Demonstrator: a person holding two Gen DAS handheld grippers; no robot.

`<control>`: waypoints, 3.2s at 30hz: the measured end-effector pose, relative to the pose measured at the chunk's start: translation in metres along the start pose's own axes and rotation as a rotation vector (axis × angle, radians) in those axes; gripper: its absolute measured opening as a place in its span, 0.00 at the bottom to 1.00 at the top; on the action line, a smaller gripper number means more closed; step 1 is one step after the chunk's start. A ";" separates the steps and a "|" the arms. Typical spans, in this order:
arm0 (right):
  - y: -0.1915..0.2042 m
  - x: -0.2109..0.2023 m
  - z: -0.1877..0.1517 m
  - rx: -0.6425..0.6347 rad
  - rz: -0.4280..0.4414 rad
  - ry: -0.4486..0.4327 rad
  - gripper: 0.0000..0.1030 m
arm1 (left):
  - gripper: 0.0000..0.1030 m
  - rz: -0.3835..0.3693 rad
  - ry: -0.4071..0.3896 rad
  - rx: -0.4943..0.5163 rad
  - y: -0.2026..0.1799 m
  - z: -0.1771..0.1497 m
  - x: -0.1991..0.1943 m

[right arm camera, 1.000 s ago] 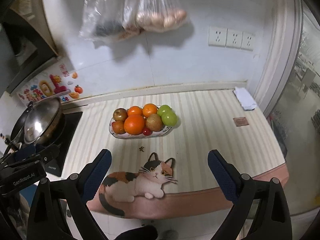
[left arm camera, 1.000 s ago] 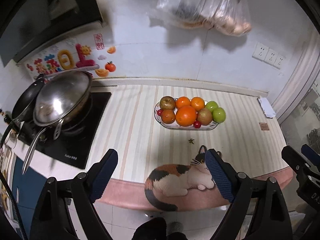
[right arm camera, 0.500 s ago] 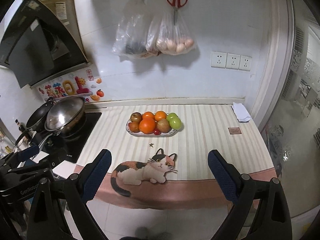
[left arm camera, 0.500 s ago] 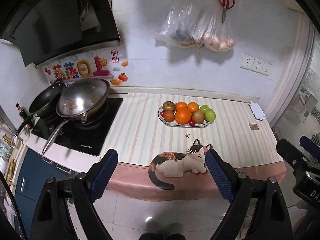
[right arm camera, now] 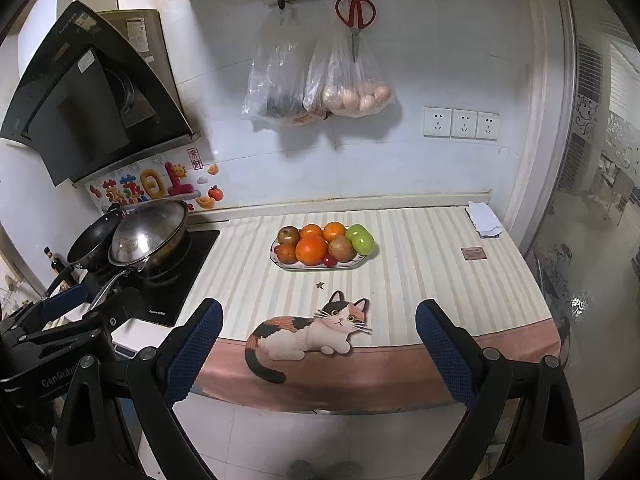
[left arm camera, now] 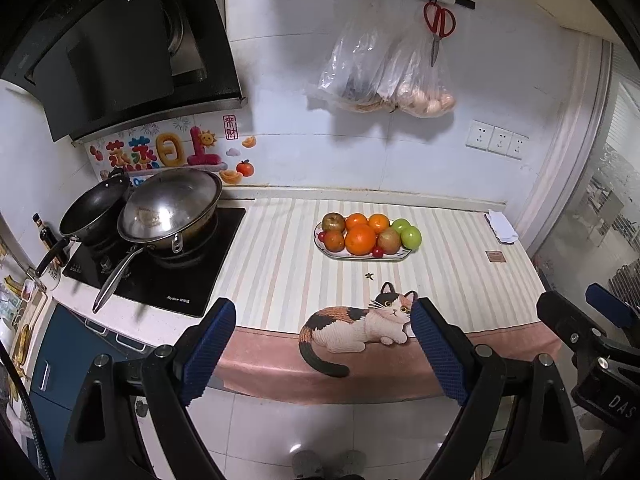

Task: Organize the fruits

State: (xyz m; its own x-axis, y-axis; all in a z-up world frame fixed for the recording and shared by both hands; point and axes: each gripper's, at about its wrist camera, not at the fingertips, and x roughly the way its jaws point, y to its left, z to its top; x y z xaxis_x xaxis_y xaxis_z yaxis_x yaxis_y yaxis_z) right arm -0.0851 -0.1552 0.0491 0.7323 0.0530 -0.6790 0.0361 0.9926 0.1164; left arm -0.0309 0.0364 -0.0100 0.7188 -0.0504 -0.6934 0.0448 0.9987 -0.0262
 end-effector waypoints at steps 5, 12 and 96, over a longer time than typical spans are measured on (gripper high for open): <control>0.000 0.009 0.002 0.010 0.017 0.019 0.96 | 0.87 0.012 0.024 0.003 0.000 0.002 0.009; -0.005 0.047 0.018 0.018 0.019 0.057 0.96 | 0.87 0.038 0.054 0.006 0.001 0.018 0.043; 0.009 0.155 0.038 -0.006 -0.014 0.199 0.96 | 0.87 0.036 0.152 0.032 0.021 0.040 0.116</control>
State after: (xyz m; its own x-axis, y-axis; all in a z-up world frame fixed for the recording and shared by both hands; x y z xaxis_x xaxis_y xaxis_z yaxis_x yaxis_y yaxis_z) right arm 0.0545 -0.1418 -0.0278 0.5829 0.0592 -0.8104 0.0408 0.9940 0.1019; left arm 0.0809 0.0512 -0.0617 0.6076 -0.0097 -0.7942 0.0447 0.9988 0.0221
